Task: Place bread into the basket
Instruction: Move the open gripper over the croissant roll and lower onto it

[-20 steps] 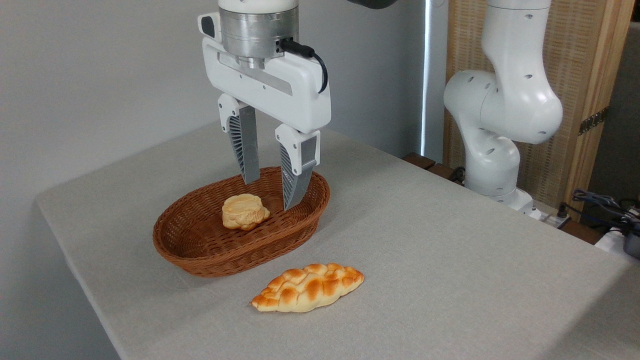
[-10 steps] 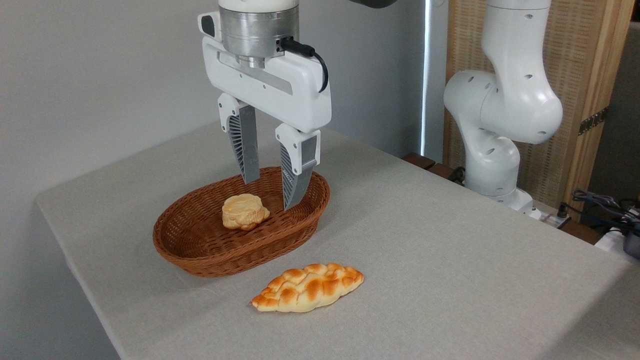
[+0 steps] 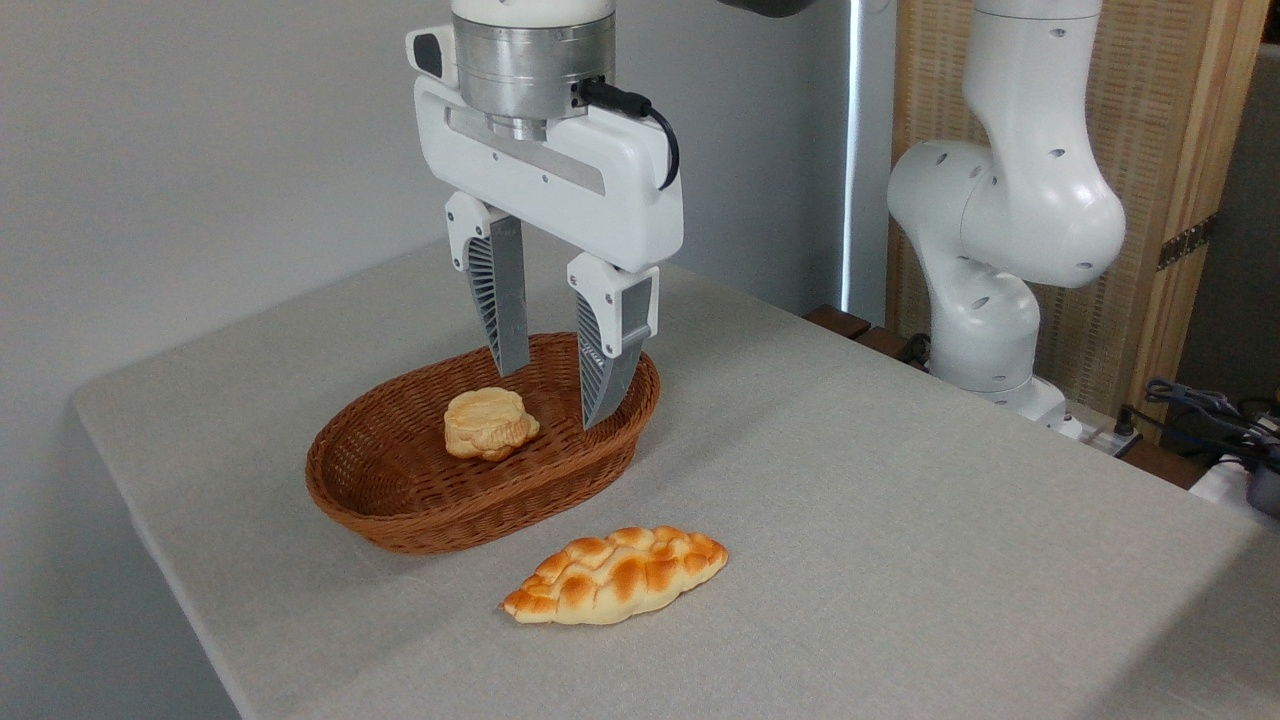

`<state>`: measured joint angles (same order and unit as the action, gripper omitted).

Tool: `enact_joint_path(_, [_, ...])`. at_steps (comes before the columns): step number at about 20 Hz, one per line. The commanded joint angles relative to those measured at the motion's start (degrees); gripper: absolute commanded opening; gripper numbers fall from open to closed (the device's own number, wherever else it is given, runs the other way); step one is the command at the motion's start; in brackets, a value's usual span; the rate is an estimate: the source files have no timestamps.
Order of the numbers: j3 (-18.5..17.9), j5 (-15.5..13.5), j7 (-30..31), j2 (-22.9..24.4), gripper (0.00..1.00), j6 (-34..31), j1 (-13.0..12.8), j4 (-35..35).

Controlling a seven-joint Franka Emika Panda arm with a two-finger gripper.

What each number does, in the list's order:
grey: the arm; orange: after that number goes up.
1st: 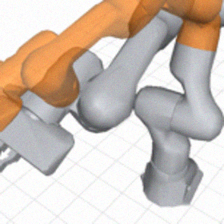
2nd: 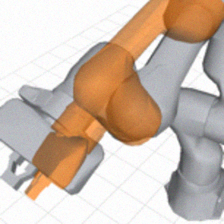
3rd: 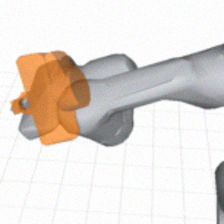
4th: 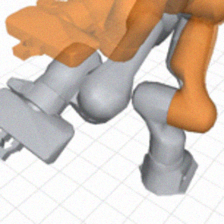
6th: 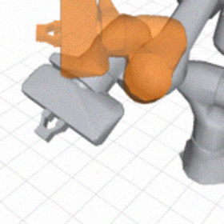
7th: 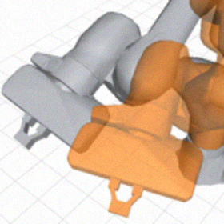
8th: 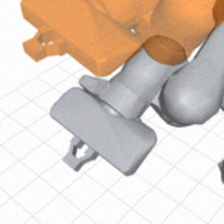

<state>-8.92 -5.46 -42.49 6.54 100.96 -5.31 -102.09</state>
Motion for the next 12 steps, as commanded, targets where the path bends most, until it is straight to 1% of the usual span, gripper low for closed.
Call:
enact_joint_path(1, [-0.49,0.28,-0.93,-0.65,1.0,-0.86,-0.23,0.23])
enact_joint_path(2, [-0.58,0.28,-1.45,-1.35,1.0,-0.25,-0.23,-0.12])
enact_joint_path(4, [-0.66,0.37,-5.13,-2.32,1.0,0.55,-0.23,-0.57])
enact_joint_path(6, [-1.71,1.85,-8.47,-2.67,1.0,0.55,-0.23,-1.27])
enact_joint_path(8, [-1.81,2.04,-12.16,-3.11,1.0,0.64,-0.14,-3.1])
enact_joint_path(10, [-1.89,2.04,-18.65,-3.2,1.0,0.99,-0.14,-5.91])
enact_joint_path(12, [-3.03,2.21,-23.76,-3.11,1.0,1.95,-0.14,-8.46])
